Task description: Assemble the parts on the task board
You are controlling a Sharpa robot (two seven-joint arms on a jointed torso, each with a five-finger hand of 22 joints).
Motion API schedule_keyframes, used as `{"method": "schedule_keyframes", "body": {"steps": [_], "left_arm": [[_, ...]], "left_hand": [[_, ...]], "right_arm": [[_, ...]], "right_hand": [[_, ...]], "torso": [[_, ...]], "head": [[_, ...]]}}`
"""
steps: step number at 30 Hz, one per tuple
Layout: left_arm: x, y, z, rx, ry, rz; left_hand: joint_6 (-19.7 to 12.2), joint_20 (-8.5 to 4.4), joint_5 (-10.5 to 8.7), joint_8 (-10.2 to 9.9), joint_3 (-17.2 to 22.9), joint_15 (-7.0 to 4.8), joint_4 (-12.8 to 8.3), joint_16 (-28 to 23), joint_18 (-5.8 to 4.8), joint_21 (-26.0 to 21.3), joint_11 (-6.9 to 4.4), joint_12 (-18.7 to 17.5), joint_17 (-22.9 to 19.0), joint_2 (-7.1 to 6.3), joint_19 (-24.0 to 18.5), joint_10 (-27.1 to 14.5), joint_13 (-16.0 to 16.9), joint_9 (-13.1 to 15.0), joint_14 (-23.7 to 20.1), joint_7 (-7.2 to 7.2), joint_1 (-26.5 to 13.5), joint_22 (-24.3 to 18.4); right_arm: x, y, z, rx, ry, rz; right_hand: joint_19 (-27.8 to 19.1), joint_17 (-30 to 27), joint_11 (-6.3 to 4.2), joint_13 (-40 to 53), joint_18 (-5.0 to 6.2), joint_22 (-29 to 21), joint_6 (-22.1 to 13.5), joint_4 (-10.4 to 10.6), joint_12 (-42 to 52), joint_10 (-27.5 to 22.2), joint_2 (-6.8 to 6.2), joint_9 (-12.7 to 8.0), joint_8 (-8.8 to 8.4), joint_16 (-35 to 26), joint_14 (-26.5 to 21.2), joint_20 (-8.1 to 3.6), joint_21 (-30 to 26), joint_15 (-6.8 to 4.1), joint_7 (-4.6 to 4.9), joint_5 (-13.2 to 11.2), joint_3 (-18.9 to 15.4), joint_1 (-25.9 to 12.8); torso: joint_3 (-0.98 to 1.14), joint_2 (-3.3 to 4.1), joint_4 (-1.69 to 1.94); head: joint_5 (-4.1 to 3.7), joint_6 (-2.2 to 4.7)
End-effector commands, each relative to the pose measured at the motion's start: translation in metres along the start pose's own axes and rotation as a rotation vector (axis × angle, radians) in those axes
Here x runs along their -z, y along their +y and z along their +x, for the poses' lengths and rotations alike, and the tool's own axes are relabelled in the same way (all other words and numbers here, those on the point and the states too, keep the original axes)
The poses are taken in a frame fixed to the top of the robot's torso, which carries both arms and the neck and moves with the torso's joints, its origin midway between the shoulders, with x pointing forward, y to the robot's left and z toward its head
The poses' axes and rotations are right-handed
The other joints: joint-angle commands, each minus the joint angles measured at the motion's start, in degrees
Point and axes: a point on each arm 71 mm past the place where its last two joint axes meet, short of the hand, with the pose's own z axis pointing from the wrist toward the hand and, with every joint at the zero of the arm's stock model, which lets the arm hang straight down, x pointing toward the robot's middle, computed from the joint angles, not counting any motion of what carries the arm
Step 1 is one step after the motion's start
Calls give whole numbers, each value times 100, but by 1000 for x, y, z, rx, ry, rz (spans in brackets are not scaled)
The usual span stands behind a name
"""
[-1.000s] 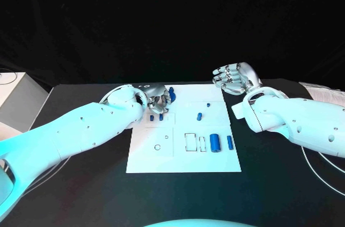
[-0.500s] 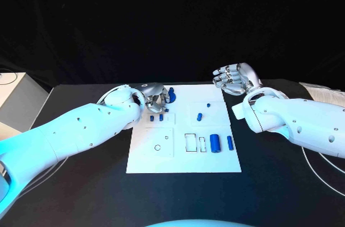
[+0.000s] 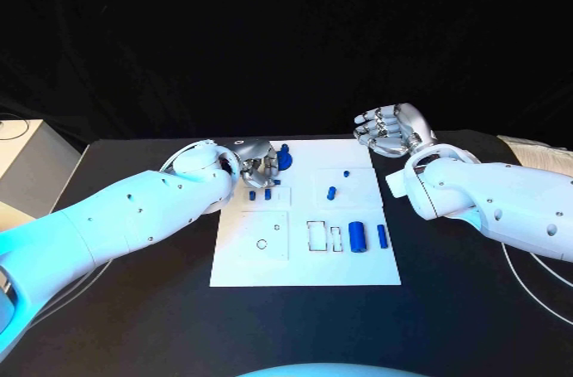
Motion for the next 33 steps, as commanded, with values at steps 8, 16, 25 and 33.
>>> {"method": "schedule_keyframes", "body": {"steps": [8,16,25,33], "left_arm": [[0,-1,3,-15,49,0],[0,0,6,-20,53,0],[-1,0,11,-20,55,5],[-1,0,12,-5,63,15]], "left_hand": [[58,-83,17,-9,255,-35,-41,97,10,-19,-68,422,242,96,15,-181,245,-117,122,-43,146,12],[2,-84,16,-189,402,-28,-51,102,9,-20,-58,505,254,41,14,-248,291,-251,108,-12,117,16],[2,-71,9,-323,352,-8,19,112,7,-21,-34,589,293,-77,16,-290,332,-348,122,10,-62,20],[-67,-38,5,-473,-93,25,199,103,18,-76,-4,707,243,-235,-23,-427,405,-433,63,20,-331,-24]], "right_arm": [[0,1,1,1,14,-13],[1,2,1,1,14,-13],[0,1,1,1,14,-14],[0,1,1,2,13,-14]], "right_hand": [[47,-5,-43,-7,21,-5,49,-18,-24,-1,6,-9,-37,-35,50,11,5,2,-8,-38,-7,-57],[47,-5,-43,-7,21,-5,49,-18,-24,-1,6,-9,-37,-35,50,11,5,2,-8,-38,-7,-57],[47,-5,-43,-7,21,-5,49,-18,-24,-1,6,-9,-37,-35,50,11,5,2,-8,-38,-7,-57],[47,-5,-43,-7,21,-5,49,-18,-24,-1,6,-9,-37,-35,50,11,5,2,-8,-38,-7,-57]], "torso": [[2,2,2],[-4,-1,-1],[-2,4,-7],[-2,0,-4]], "head": [[1,-3],[8,0],[0,0],[-13,-6]]}}
